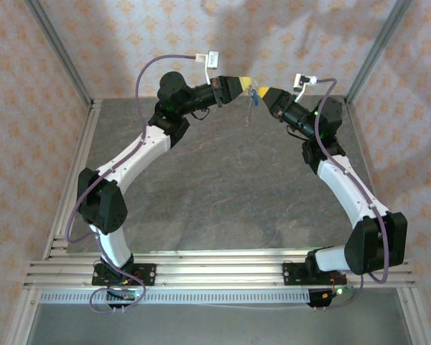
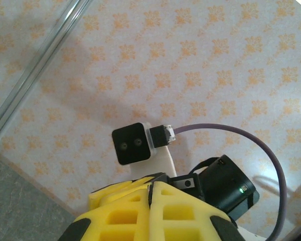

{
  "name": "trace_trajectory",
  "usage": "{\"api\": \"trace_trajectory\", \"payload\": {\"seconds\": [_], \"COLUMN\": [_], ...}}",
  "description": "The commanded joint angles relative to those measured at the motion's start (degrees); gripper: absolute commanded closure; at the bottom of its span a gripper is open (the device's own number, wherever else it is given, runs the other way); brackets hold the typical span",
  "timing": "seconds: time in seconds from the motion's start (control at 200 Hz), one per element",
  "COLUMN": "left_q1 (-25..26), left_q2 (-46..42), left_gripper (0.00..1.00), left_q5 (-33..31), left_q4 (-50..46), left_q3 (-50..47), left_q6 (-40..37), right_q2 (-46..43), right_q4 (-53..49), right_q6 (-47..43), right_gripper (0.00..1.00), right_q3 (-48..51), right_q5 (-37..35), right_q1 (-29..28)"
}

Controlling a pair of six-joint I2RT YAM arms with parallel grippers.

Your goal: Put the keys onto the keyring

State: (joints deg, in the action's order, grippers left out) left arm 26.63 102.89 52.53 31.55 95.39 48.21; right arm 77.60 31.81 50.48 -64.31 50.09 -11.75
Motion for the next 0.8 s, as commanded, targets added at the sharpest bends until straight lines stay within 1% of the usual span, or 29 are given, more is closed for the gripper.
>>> {"api": "trace_trajectory", "payload": {"seconds": [0.0,0.09,0.25,0.48,0.701,0.791], "left_q1": [0.6,0.6,0.6,0.6,0.6,0.6], "left_q2": [-1.9,-1.9,-2.1,-2.0,-2.0,-2.2], "left_gripper": [1.0,1.0,1.0,1.0,1.0,1.0], "left_q5": [-0.7,-0.7,-0.8,-1.0,-0.9,-1.1], "left_q4": [4.0,3.9,3.9,3.9,4.0,4.0], "left_q3": [-0.2,-0.3,-0.5,-0.5,-0.6,-0.8], "left_q6": [0.9,0.9,0.8,0.7,0.8,0.7], "right_q2": [-2.0,-1.6,-1.0,-2.1,-1.3,-1.3], "right_q4": [7.0,8.2,10.1,10.4,10.9,11.4], "right_q6": [1.6,2.1,2.8,2.6,2.7,2.9], "right_gripper": [0.86,0.86,0.86,0.86,0.86,0.81], "right_q3": [0.4,0.3,-0.2,0.3,0.2,0.2], "right_q5": [-3.8,-5.1,-5.4,-5.8,-5.9,-6.0], "right_q1": [-0.8,-1.3,-2.5,-3.6,-4.4,-4.6]}}
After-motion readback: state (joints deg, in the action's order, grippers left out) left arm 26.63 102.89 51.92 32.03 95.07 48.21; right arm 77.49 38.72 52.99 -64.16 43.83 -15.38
